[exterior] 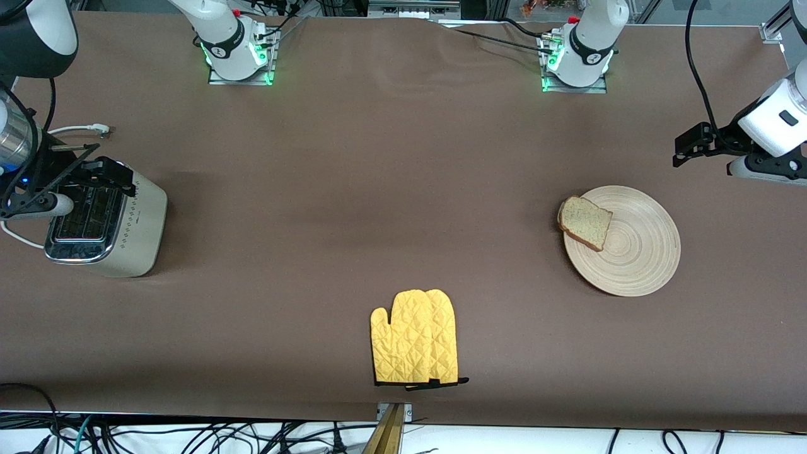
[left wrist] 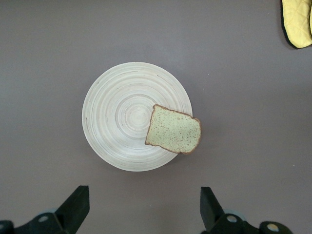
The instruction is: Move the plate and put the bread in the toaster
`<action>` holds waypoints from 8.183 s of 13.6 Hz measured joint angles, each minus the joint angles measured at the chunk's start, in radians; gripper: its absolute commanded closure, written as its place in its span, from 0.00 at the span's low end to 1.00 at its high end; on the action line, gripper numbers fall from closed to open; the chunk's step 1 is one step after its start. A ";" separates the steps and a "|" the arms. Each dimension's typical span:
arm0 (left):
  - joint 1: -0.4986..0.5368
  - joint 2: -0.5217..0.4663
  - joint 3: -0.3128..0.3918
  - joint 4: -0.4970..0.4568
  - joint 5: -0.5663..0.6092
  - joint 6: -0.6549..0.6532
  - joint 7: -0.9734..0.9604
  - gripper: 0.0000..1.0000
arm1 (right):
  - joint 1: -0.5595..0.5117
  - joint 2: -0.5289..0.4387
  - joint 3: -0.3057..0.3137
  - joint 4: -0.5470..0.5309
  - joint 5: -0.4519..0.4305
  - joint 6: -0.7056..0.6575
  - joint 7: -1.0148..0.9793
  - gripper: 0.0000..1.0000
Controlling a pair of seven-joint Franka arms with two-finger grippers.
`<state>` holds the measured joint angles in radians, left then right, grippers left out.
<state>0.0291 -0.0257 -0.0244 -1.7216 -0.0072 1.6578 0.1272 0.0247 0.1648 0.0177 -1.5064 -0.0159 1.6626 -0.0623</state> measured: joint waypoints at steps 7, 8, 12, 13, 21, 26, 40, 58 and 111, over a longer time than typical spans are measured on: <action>0.000 0.001 0.000 0.000 0.000 -0.001 0.000 0.00 | -0.001 0.000 -0.001 0.000 0.000 0.000 0.000 0.00; 0.001 0.005 0.001 0.000 0.000 -0.001 0.000 0.00 | -0.001 0.000 -0.001 0.000 0.000 0.000 0.000 0.00; 0.105 0.100 0.009 0.007 -0.001 0.002 0.023 0.00 | -0.002 0.000 -0.002 0.000 0.000 0.000 0.000 0.00; 0.146 0.143 0.010 0.020 -0.003 0.008 0.064 0.00 | -0.002 0.000 -0.002 0.000 0.000 0.000 0.000 0.00; 0.482 0.608 0.015 0.171 -0.353 0.033 0.541 0.00 | -0.002 0.000 -0.002 0.000 -0.001 0.000 0.000 0.00; 0.524 0.745 0.015 0.193 -0.454 0.070 0.650 0.30 | -0.002 0.000 -0.002 0.000 -0.001 0.000 0.000 0.00; 0.550 0.867 -0.009 0.214 -0.675 -0.084 0.738 1.00 | 0.004 0.000 0.000 0.000 -0.001 0.000 0.000 0.00; 0.158 0.872 -0.365 -0.016 -0.924 0.444 0.545 0.38 | 0.026 0.059 0.010 -0.001 -0.010 0.001 0.001 0.00; -0.005 0.022 -0.053 0.084 0.034 -0.059 -0.042 0.00 | 0.609 0.438 -0.154 0.145 0.383 0.112 1.001 1.00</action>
<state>0.0240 -0.0035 -0.0774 -1.6376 0.0272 1.5986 0.0849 0.6337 0.6027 -0.1368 -1.3618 0.3672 1.7747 0.9390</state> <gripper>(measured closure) 0.000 0.921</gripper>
